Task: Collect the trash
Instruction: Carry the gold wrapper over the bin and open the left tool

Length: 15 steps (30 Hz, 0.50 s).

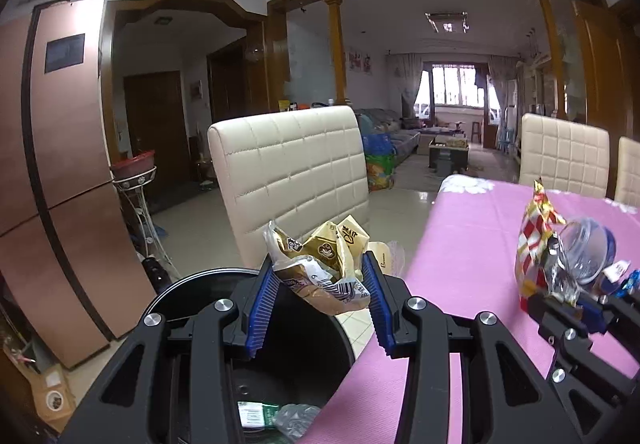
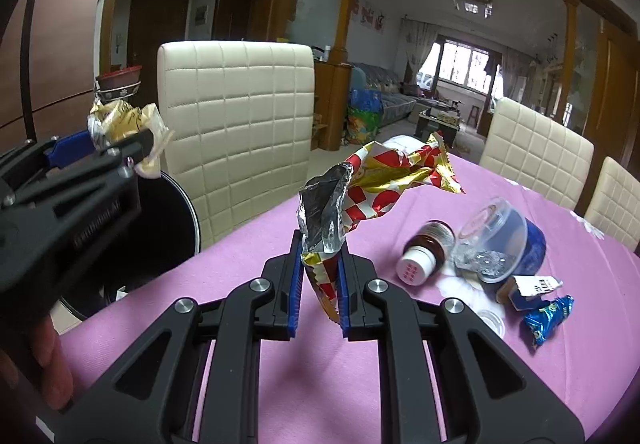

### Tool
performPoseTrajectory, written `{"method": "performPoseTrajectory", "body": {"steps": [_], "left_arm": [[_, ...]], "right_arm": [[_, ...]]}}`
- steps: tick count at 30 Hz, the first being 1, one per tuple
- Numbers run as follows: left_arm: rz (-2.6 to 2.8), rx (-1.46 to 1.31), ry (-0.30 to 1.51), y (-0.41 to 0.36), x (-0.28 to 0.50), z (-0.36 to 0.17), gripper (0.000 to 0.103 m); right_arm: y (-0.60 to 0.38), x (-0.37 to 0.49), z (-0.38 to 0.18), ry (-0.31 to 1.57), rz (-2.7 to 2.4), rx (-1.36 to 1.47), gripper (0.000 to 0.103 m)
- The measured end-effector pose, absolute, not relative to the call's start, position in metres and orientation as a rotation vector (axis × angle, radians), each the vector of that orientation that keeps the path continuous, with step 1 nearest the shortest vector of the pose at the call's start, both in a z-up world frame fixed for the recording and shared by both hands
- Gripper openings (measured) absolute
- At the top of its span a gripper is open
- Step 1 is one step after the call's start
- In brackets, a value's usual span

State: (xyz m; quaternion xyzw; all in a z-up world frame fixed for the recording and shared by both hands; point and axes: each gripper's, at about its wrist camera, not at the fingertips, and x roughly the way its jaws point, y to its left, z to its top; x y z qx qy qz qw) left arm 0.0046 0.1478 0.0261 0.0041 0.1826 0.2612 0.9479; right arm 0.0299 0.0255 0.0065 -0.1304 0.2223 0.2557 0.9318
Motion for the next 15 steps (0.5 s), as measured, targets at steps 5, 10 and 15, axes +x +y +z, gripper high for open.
{"method": "performPoseTrajectory", "body": {"steps": [5, 10, 15], "left_arm": [[0.542, -0.013, 0.403, 0.155, 0.007, 0.020, 0.041], [0.569, -0.035, 0.408, 0.164, 0.004, 0.021, 0.041], [0.587, -0.042, 0.418, 0.171, 0.005, 0.021, 0.041]], "right_arm": [[0.035, 0.027, 0.004, 0.454, 0.536, -0.279, 0.016], [0.037, 0.027, 0.003, 0.453, 0.541, -0.283, 0.016], [0.037, 0.028, 0.001, 0.452, 0.541, -0.285, 0.016]]}}
